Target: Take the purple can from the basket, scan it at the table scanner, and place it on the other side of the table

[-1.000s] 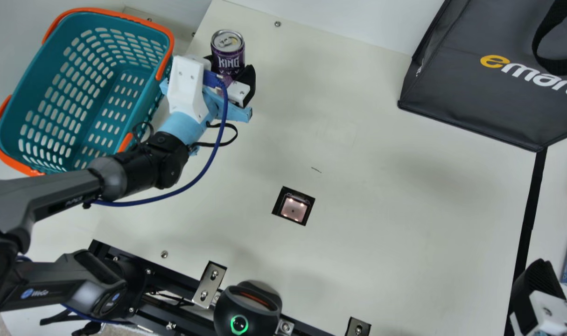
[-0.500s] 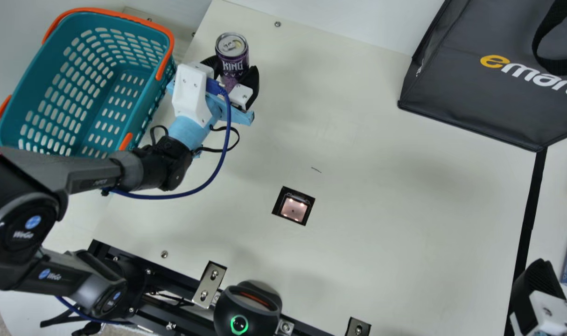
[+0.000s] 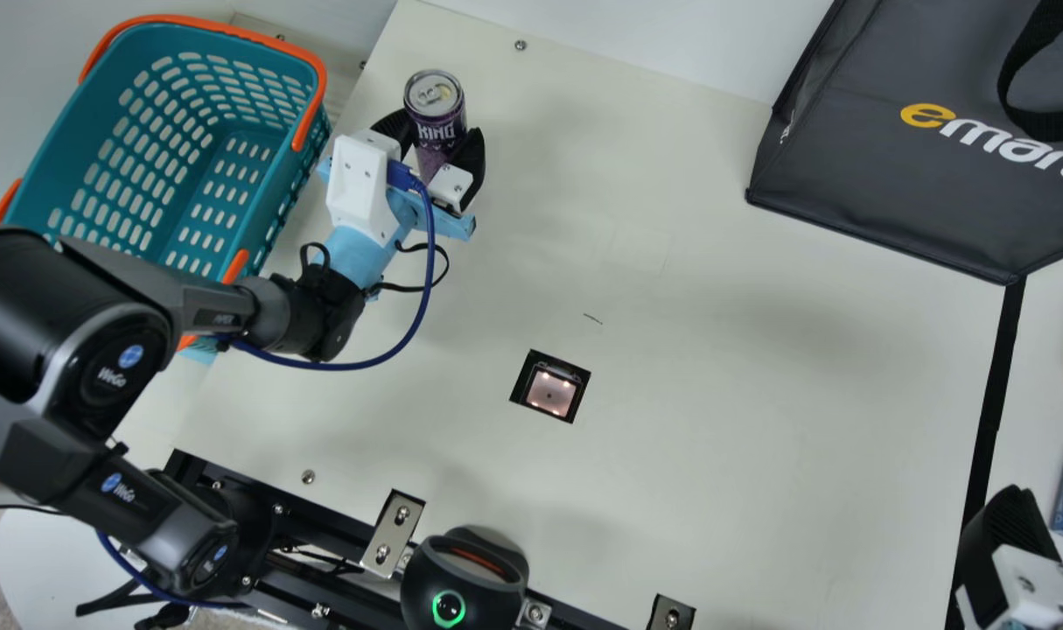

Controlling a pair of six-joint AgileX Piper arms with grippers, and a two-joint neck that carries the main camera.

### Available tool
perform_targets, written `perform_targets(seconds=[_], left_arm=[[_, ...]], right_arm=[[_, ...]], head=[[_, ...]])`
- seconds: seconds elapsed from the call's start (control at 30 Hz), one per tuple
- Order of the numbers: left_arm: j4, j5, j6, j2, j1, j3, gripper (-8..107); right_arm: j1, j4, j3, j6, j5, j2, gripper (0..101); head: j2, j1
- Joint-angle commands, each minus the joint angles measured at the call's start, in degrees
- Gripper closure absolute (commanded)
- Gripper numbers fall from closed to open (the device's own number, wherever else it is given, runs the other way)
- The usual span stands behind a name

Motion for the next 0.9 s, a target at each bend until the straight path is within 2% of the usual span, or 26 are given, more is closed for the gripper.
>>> perform_targets(seconds=[0.0,0.37,0.63,0.87], left_arm=[[0.1,-0.6,-0.1,0.7,0.2,-0.4,107],[0.0,-0.6,0.2,3.9,0.4,-5.2,107],[0.0,-0.6,-0.1,5.8,0.4,-6.4,107],[-0.2,-0.6,-0.6,6.2,0.5,-6.6,83]], right_arm=[[0.0,0.0,0.0,0.0,0.0,0.0,6],[0.0,0.0,0.0,0.0,0.0,0.0,6],[0.0,0.0,0.0,0.0,0.0,0.0,6],[0.0,0.0,0.0,0.0,0.0,0.0,6]], head=[[0.1,-1.6],[0.1,-1.6],[0.1,-1.6],[0.1,-1.6]])
